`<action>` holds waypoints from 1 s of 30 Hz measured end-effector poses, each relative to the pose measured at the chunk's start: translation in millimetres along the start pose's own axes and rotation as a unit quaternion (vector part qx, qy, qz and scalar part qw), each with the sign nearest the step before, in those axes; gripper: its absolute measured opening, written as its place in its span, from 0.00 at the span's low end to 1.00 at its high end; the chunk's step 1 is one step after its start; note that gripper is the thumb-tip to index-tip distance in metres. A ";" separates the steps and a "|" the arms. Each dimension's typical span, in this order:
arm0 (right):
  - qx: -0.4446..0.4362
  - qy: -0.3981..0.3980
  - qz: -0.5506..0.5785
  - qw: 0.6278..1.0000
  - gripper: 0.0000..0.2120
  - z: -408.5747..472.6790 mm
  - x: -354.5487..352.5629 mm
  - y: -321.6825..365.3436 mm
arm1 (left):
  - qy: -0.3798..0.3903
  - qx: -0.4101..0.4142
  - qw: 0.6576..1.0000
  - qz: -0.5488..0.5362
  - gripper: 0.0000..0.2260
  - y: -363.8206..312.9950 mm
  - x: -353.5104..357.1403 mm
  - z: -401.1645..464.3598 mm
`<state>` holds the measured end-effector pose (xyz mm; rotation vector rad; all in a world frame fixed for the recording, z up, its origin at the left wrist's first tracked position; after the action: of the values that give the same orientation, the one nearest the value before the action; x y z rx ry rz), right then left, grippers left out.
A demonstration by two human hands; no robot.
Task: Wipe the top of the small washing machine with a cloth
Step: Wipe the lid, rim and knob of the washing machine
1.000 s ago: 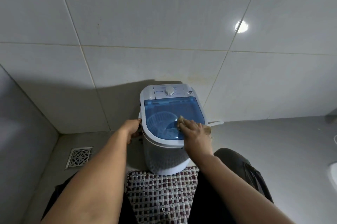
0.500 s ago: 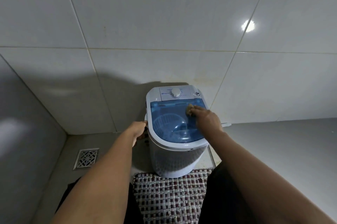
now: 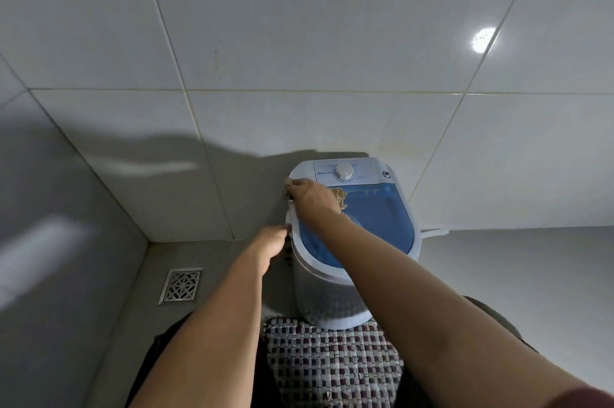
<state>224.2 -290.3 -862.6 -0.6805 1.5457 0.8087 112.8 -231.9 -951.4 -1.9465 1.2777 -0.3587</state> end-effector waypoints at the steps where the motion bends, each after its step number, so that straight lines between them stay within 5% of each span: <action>1: -0.015 0.012 -0.004 1.000 0.19 7.3 -0.8 4.8 | -0.005 0.003 1.000 0.004 0.19 1.0 -0.5 2.1; 8: -0.017 0.017 -0.018 1.000 0.18 14.0 -5.6 -1.0 | 0.020 -0.002 1.000 -0.023 0.27 12.0 -3.6 23.4; 14: -0.084 -0.013 0.015 0.996 0.25 -53.5 7.3 -5.2 | 0.059 0.009 0.997 -0.053 0.10 -1.5 3.5 -13.1; 19: -0.164 -0.087 0.068 0.980 0.18 -105.3 31.9 -17.7 | 0.089 0.014 0.992 -0.084 0.15 -4.6 1.5 -17.8; 23: -0.231 -0.110 0.073 0.964 0.19 -143.0 46.8 -34.4 | 0.073 -0.002 0.993 -0.094 0.09 -8.3 1.2 -26.0; 27: -0.170 -0.141 0.035 0.975 0.22 -136.2 31.6 -88.2 | 0.065 -0.004 0.996 -0.068 0.14 -12.5 0.4 -29.0; 30: -0.106 -0.085 -0.012 0.991 0.26 -107.2 9.2 -95.9 | 0.059 -0.018 0.997 -0.050 0.14 -10.8 -1.4 -27.5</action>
<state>237.2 -433.1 -876.8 -0.7624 1.3065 0.9965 102.9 -240.6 -925.0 -2.0499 1.2718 -0.5114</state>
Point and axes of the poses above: each hand's wrist, its own z-axis towards the middle knuckle, its own x-axis out of the palm, y = z × x, the point moved 5 cm from there along z, towards the middle knuckle, and after that the axes turned 6 degrees about y, right-handed, at the moved point
